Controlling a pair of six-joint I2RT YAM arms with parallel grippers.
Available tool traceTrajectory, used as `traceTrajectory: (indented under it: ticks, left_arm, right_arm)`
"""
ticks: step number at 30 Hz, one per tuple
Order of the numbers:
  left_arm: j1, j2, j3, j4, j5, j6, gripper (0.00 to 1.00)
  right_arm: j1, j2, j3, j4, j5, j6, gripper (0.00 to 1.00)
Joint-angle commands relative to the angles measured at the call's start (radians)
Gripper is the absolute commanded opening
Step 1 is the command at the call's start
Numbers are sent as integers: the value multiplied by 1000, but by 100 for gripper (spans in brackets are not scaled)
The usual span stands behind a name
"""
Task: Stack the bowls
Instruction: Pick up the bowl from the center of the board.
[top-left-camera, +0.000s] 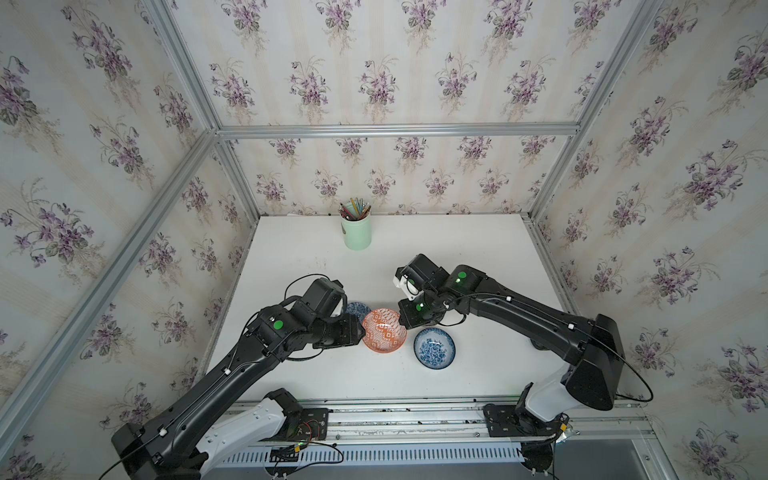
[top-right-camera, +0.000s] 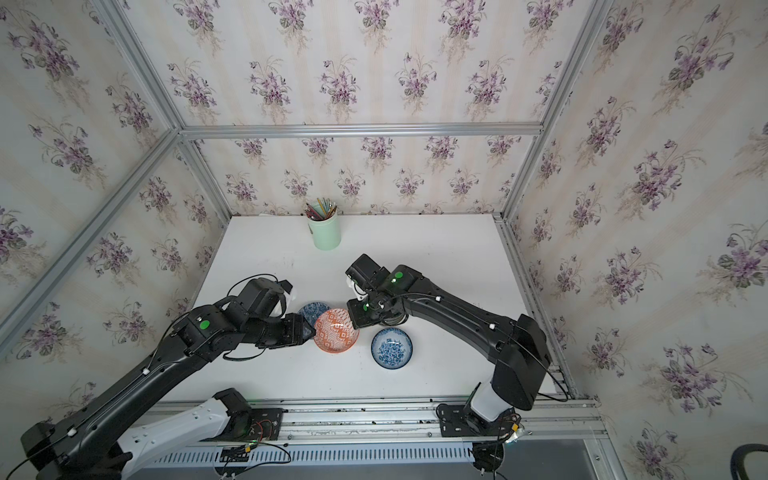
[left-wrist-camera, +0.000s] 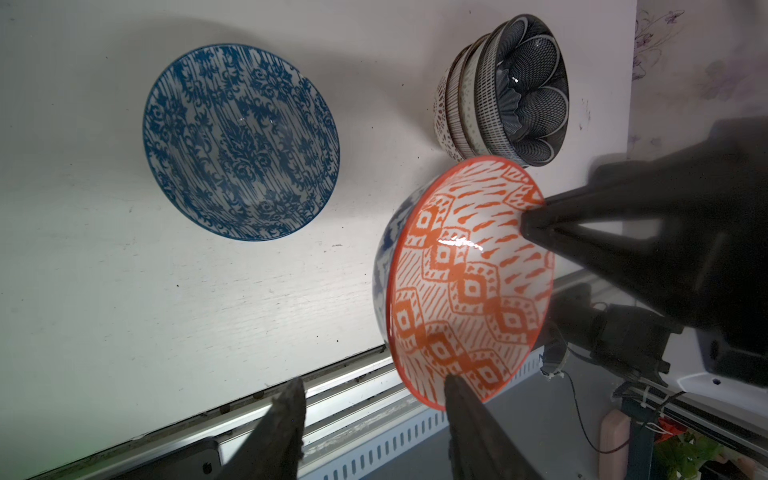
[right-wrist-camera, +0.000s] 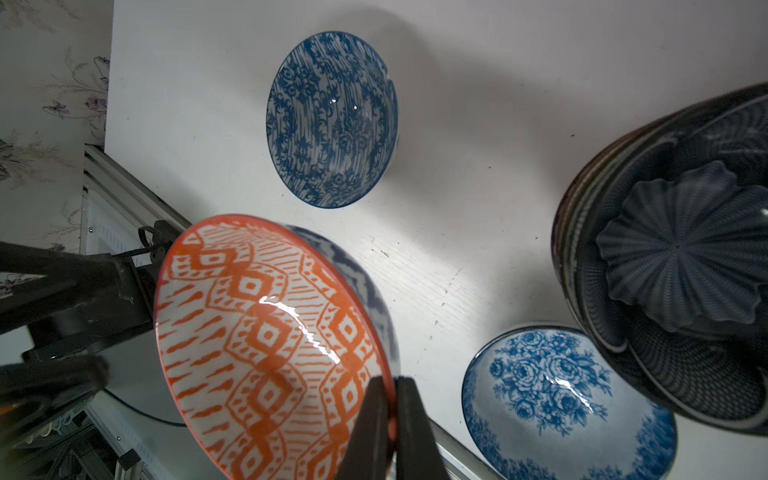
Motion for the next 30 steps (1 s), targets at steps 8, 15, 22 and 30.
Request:
traceTrajectory:
  ticks: [8, 15, 22, 30]
  left_arm:
    - [2, 37, -10, 18, -5, 17, 31]
    - [1, 56, -11, 10, -27, 15, 25]
    - [1, 72, -11, -4, -39, 12, 20]
    - [1, 87, -11, -14, -44, 11, 10]
  right_arm:
    - [28, 27, 39, 33, 2, 28, 0]
    - [44, 50, 55, 38, 6, 36, 0]
    - [56, 60, 54, 47, 9, 43, 0]
    - [62, 67, 55, 55, 9, 49, 0]
